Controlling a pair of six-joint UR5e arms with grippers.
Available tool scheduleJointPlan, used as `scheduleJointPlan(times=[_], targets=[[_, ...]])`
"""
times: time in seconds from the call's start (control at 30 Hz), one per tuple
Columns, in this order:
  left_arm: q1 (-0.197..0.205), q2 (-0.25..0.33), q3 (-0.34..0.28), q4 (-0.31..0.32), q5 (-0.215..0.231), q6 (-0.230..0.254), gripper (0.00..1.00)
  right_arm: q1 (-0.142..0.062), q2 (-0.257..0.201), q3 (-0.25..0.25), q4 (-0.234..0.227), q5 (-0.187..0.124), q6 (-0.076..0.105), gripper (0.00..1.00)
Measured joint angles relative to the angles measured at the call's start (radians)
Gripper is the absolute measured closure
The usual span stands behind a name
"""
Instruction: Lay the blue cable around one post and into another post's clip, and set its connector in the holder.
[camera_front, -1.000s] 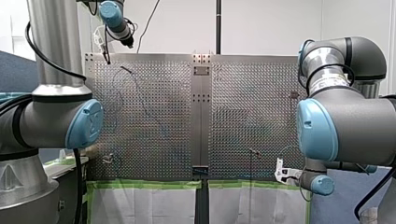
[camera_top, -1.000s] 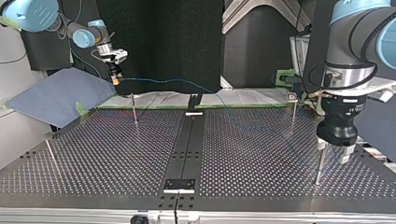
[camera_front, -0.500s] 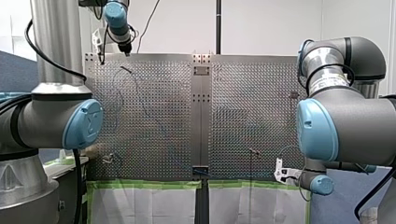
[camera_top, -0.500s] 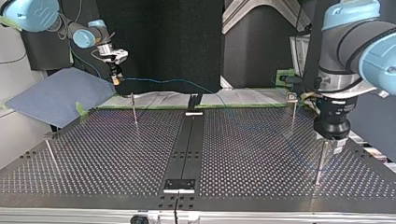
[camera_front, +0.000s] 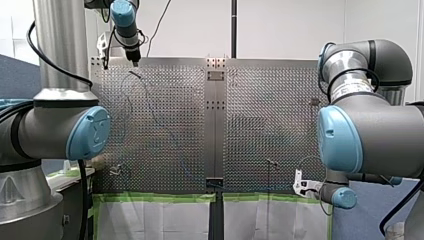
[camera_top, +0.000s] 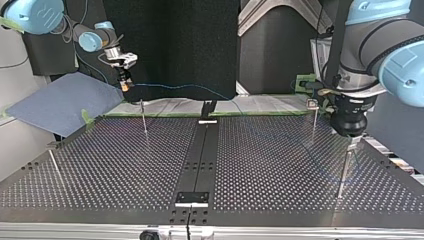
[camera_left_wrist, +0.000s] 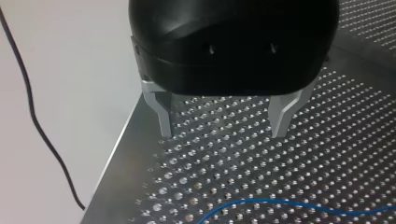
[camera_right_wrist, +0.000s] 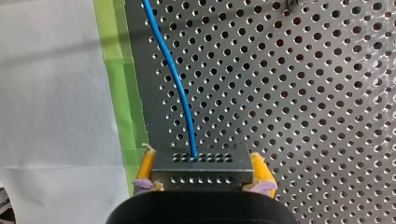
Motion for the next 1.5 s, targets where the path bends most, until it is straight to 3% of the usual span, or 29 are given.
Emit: scheduleJointPlan(times=[0.43, 0.87, 1.07, 1.5], targets=[[-0.005, 0.0, 0.0, -0.112, -0.015, -0.011, 0.0, 0.0, 0.0, 0.0, 0.001, 0.0, -0.001, 1.0], [-0.009, 0.011, 0.0, -0.226, -0.12, -0.015, 0.0, 0.005, 0.0, -0.001, 0.003, 0.0, -0.003, 1.0], [-0.009, 0.018, 0.0, -0.284, -0.136, -0.015, 0.0, 0.006, 0.0, 0.0, 0.003, 0.0, -0.003, 1.0], [-0.01, 0.023, 0.0, -0.304, -0.137, -0.016, 0.0, 0.008, 0.0, 0.0, 0.003, -0.002, -0.003, 1.0]])
